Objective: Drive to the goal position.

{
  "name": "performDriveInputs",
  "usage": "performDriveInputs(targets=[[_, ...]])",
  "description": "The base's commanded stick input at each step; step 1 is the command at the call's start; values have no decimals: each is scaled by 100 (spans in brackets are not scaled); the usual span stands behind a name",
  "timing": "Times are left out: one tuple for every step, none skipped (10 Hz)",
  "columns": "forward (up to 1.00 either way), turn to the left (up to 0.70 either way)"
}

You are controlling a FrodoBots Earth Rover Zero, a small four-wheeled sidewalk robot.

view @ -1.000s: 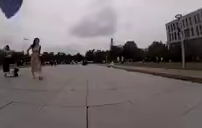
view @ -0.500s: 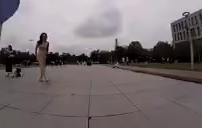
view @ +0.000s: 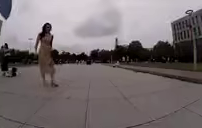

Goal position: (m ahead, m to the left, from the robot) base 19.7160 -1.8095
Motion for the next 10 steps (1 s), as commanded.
performDriveInputs(targets=[[60,1],[60,1],[60,1],[60,1],[36,1],[0,0],[0,0],[0,0],[0,0],[0,0]])
